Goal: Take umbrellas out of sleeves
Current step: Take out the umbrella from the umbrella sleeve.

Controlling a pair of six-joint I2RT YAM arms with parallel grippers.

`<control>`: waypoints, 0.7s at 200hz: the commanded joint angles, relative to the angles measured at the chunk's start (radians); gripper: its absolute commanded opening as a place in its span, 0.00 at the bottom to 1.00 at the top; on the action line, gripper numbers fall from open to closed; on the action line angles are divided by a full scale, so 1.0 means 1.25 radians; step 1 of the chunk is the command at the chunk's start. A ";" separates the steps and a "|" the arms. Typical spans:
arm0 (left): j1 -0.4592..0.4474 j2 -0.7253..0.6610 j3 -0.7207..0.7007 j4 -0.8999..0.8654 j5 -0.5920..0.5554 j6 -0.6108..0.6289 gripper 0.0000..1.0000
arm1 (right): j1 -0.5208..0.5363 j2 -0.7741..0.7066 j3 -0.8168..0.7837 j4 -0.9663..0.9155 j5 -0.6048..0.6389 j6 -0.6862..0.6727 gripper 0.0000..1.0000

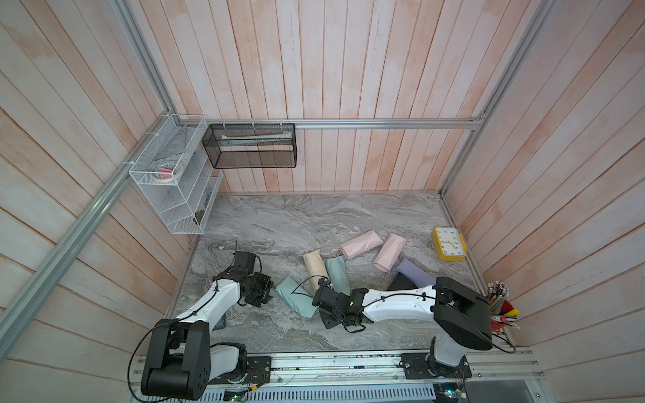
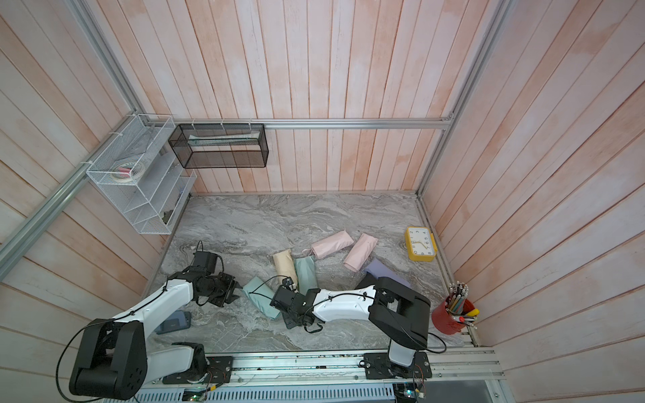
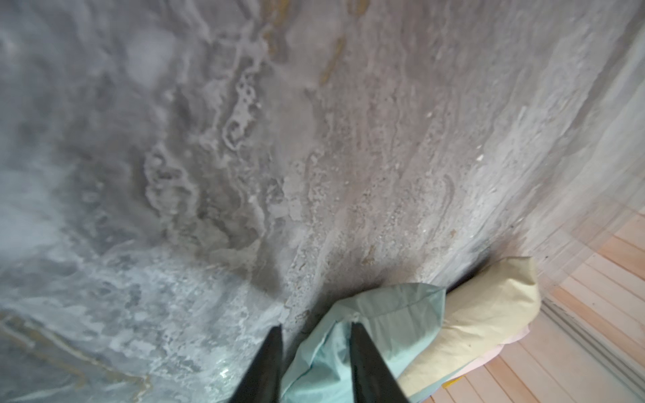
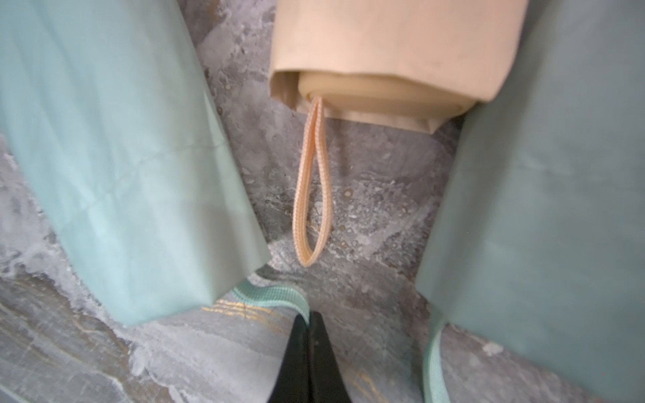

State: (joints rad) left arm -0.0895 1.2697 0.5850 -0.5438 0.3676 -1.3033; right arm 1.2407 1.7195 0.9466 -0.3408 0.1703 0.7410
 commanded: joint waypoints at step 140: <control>0.013 0.030 -0.028 0.083 0.022 0.008 0.00 | -0.003 -0.017 -0.016 0.005 -0.006 0.022 0.00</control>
State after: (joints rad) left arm -0.0822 1.3216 0.5701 -0.4473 0.3901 -1.3025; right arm 1.2407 1.7130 0.9356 -0.3290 0.1692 0.7563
